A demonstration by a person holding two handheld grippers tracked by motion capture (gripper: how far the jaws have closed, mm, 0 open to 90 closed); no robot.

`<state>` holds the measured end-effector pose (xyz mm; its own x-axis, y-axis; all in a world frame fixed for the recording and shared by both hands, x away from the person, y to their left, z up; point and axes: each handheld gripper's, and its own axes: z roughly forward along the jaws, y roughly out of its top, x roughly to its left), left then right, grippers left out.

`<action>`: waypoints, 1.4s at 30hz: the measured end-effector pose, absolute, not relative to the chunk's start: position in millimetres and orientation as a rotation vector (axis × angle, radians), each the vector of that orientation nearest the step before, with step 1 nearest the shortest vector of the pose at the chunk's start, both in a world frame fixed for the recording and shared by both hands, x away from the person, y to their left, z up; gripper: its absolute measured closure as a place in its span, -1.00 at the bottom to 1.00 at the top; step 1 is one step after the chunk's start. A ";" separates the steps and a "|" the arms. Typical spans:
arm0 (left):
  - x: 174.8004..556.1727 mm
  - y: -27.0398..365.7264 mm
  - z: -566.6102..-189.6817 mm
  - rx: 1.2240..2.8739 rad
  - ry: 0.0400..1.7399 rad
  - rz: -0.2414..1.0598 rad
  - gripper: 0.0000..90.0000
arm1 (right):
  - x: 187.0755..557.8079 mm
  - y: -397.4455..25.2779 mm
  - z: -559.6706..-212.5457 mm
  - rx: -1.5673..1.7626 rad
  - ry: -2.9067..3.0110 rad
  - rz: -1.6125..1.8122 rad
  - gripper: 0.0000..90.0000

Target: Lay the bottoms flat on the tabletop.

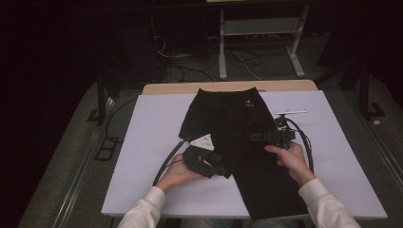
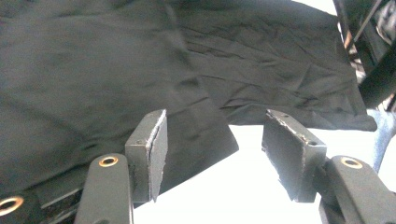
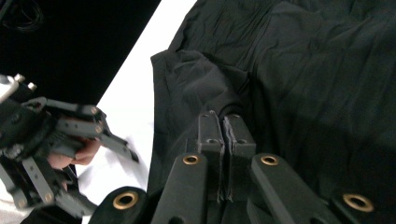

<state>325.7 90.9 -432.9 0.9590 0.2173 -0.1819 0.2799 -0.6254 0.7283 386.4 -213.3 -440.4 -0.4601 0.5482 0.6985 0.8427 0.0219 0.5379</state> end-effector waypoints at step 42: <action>313.2 99.1 -436.5 2.441 0.306 0.121 0.95 | 371.4 -206.3 -435.0 -1.344 -2.030 -1.368 0.91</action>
<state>313.2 99.1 -436.5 0.9682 0.2500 0.0089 0.1881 -0.7511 0.6328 371.4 -206.3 -435.0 -0.4907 0.5110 0.7058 0.8460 0.0854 0.5263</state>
